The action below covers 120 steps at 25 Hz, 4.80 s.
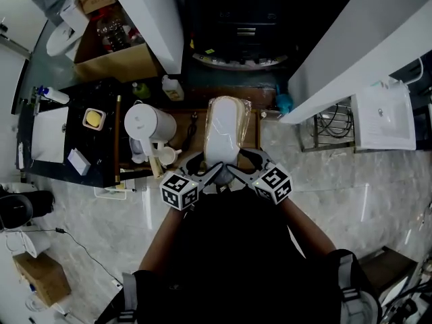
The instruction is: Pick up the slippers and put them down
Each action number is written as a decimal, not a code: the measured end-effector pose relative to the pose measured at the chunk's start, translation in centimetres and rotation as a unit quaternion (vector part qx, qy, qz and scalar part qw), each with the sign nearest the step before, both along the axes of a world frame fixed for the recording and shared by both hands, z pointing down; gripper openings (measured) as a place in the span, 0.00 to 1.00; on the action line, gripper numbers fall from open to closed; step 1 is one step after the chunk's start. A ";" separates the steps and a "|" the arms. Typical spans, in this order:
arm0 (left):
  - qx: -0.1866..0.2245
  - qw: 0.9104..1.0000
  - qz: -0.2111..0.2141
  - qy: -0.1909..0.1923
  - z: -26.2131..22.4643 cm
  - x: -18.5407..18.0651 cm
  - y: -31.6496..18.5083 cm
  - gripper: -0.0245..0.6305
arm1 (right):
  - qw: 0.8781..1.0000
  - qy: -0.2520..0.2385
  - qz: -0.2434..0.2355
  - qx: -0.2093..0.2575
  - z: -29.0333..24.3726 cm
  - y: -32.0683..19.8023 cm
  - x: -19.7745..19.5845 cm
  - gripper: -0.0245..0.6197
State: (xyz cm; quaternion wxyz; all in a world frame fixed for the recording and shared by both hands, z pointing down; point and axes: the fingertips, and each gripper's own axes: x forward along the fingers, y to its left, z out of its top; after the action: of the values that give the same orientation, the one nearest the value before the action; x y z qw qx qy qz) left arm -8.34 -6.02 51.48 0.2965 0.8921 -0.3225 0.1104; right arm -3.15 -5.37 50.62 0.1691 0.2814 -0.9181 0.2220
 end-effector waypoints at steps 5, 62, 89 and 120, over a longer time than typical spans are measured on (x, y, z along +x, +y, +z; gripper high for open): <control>0.002 1.000 -0.003 -0.003 -0.3 -0.6 0.3 0.45 | 1.000 0.008 -0.005 0.009 -0.3 0.3 -0.7 0.45; 0.015 1.000 0.016 -0.016 -1.3 -0.2 0.7 0.45 | 1.000 -0.004 0.013 0.002 -1.3 0.8 -0.1 0.41; -0.107 0.991 0.036 -0.069 9.0 2.3 -0.3 0.45 | 0.991 0.058 -0.040 -0.113 9.3 -0.9 2.3 0.41; -0.221 0.966 0.065 -0.115 20.7 3.8 -1.8 0.45 | 0.968 0.097 -0.068 -0.222 21.1 -3.2 3.7 0.41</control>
State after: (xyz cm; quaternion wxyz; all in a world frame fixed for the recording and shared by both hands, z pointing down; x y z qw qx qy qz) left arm -4.57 -7.87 72.22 0.4395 0.8048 -0.2636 0.2994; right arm 0.58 -8.56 71.68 0.3304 0.1940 -0.8420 0.3798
